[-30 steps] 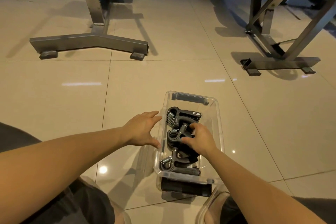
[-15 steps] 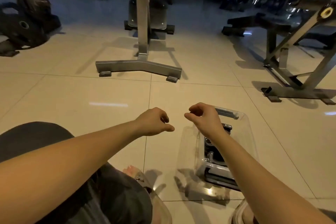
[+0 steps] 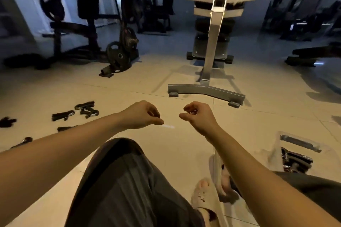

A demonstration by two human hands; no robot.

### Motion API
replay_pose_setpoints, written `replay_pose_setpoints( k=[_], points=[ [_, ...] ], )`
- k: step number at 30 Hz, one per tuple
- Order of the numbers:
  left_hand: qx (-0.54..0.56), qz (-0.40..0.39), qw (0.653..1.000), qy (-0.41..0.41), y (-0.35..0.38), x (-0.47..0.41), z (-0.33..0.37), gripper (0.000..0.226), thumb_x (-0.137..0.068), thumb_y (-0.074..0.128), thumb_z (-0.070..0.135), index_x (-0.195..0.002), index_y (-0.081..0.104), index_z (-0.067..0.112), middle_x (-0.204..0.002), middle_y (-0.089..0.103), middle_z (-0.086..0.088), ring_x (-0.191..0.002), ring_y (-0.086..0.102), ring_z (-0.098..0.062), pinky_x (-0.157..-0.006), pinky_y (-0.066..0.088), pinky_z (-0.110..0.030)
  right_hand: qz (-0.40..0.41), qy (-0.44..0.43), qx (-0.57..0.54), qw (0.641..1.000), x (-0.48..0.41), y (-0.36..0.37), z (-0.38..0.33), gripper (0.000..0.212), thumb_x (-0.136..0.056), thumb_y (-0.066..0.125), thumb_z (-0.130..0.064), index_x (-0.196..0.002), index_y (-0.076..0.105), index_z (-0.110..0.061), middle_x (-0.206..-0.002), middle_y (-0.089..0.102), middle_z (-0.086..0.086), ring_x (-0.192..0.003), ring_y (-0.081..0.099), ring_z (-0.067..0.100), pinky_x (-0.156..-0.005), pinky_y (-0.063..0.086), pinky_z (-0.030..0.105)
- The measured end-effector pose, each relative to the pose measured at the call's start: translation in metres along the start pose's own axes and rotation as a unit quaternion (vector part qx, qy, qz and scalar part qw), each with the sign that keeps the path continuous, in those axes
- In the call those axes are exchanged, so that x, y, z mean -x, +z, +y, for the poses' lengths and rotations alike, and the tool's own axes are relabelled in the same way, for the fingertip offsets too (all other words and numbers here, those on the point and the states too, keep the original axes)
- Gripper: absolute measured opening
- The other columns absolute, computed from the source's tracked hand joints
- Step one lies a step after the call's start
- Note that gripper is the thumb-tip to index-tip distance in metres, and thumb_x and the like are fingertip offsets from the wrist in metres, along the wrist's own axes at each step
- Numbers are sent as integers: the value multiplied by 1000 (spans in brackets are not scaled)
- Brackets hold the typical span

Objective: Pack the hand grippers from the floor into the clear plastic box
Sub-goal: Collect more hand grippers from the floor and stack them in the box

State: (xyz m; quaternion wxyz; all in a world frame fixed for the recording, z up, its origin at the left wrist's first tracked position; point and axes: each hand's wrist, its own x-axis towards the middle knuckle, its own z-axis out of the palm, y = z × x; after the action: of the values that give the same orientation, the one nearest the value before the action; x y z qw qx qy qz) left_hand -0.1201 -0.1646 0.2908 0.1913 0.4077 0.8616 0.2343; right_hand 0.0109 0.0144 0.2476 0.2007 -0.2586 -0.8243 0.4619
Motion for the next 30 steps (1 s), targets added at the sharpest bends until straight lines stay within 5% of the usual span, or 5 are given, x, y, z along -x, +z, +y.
replay_pose_setpoints(
  k=[10, 15, 26, 30],
  points=[
    [-37, 121, 983, -130, -120, 57, -132, 23, -89, 75, 36, -104, 72, 18, -96, 71, 3, -87, 65, -11, -69, 49, -25, -114, -52, -51, 991, -44, 164, -94, 34, -82, 81, -23, -113, 71, -10, -111, 70, 6, -103, 65, 21, -95, 55, 44],
    [-31, 162, 966, -199, -155, 64, -208, 25, -87, 76, 36, -103, 71, 18, -97, 71, 1, -92, 67, -19, -89, 58, -43, -184, -63, -37, 980, -79, 242, -122, 35, -83, 81, -21, -114, 70, -8, -112, 70, 7, -102, 66, 22, -94, 56, 41],
    [33, 237, 909, -341, -204, 115, -402, 17, -83, 81, 36, -80, 67, 26, -86, 70, 2, -85, 67, -18, -71, 55, -34, -311, -85, 23, 946, -146, 433, -179, 34, -82, 81, -20, -112, 70, -7, -113, 71, 7, -106, 66, 22, -98, 54, 44],
    [70, 224, 891, -389, -219, 101, -462, 18, -80, 83, 33, -84, 71, 20, -91, 71, -2, -89, 66, -21, -82, 57, -40, -333, -85, 16, 939, -175, 494, -184, 37, -83, 81, -21, -115, 70, -6, -114, 69, 5, -107, 65, 21, -97, 54, 40]
  ],
)
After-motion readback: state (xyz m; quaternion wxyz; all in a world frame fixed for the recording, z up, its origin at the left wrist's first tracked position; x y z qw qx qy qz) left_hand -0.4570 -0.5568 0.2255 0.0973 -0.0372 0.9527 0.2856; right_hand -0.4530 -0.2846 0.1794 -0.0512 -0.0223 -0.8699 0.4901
